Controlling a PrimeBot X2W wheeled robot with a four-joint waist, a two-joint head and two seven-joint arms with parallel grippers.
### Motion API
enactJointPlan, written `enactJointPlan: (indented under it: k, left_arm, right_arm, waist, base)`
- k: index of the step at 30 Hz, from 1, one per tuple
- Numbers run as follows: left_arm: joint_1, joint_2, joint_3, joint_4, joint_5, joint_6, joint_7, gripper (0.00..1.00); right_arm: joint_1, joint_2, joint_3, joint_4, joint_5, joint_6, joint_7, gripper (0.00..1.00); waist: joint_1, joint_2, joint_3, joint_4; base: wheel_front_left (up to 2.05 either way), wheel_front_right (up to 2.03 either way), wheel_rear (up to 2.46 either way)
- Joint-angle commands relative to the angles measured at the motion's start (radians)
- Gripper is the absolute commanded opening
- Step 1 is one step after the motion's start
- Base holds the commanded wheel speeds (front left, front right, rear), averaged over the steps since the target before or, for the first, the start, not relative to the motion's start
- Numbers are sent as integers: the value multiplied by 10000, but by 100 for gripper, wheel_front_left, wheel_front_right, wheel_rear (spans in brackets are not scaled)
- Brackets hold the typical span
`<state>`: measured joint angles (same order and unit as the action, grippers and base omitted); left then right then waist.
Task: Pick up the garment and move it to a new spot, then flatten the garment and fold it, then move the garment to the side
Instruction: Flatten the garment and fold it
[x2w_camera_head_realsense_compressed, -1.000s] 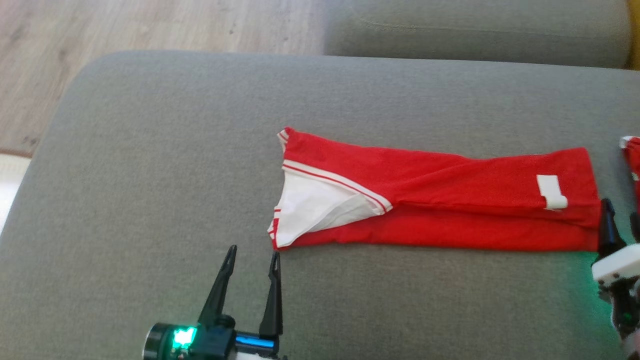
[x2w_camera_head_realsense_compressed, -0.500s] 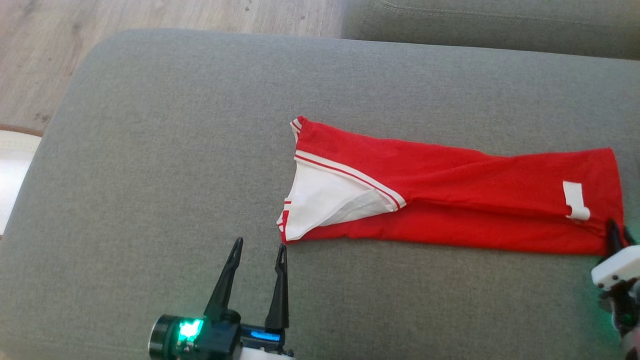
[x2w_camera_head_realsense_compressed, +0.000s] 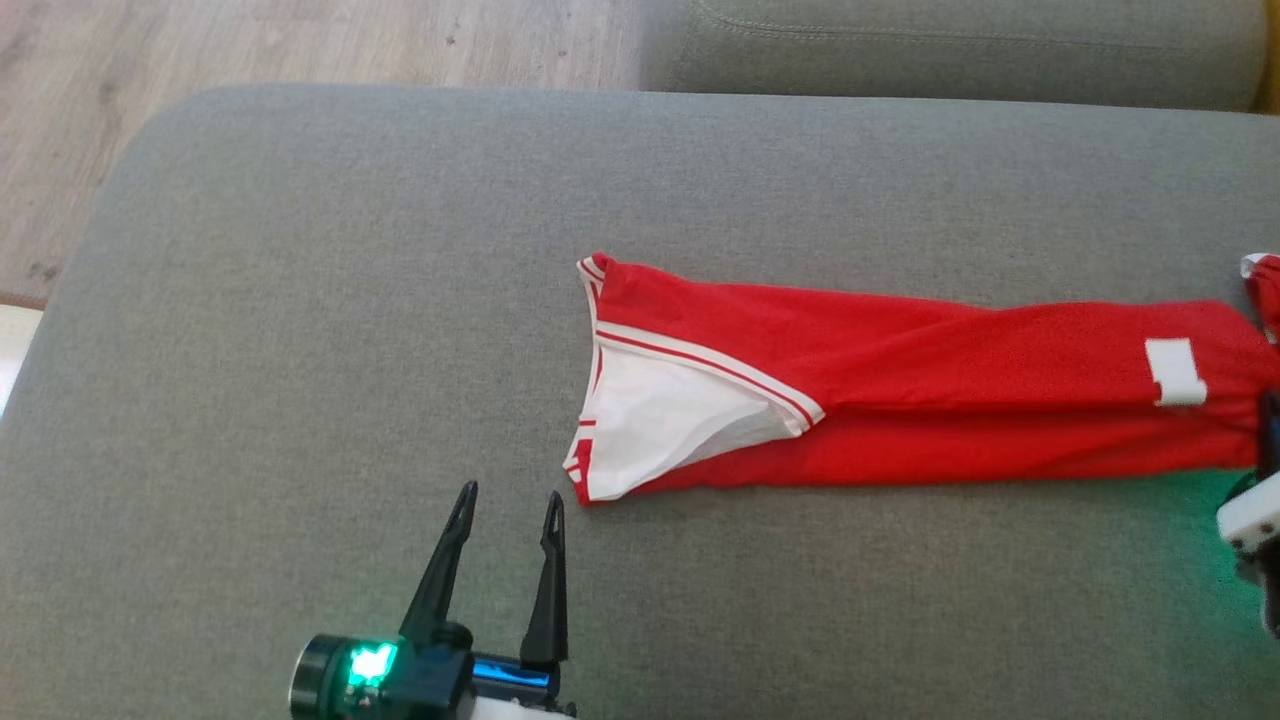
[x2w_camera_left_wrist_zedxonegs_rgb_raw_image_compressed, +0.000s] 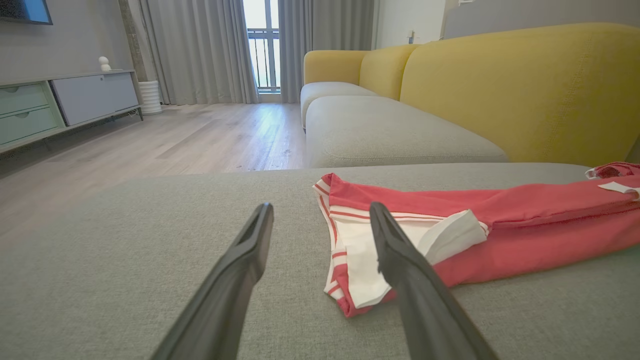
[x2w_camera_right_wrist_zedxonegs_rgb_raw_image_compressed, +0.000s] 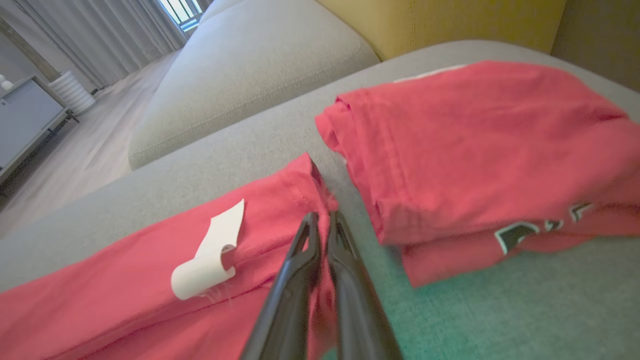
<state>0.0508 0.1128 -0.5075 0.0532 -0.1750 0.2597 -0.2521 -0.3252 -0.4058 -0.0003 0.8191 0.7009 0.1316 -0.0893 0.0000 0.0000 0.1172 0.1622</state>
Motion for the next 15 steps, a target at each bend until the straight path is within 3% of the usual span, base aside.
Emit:
enactJointPlan:
  k: [1,7,15]
  left_arm:
    - [-113,-107,422,-262,90,-43,-97,100]
    - [-100,-211,517,-124,199,-252,-97,100]
    - [-37,-292,590,39,290,-504,-97,100]
  right_arm:
    - [-41,-349,102,-372,-42,-9,-105,0]
    - [-156,34,165,-1864,-106,-9,176,0]
    - [-244,1154,574,-3962,-775,-9,882,0]
  waist:
    - [0,0,-16,-21]
    - [0,0,-148,8]
    - [0,0,-317,487]
  base:
    - [0,0,0]
    - [0,0,0]
    - [0,0,0]
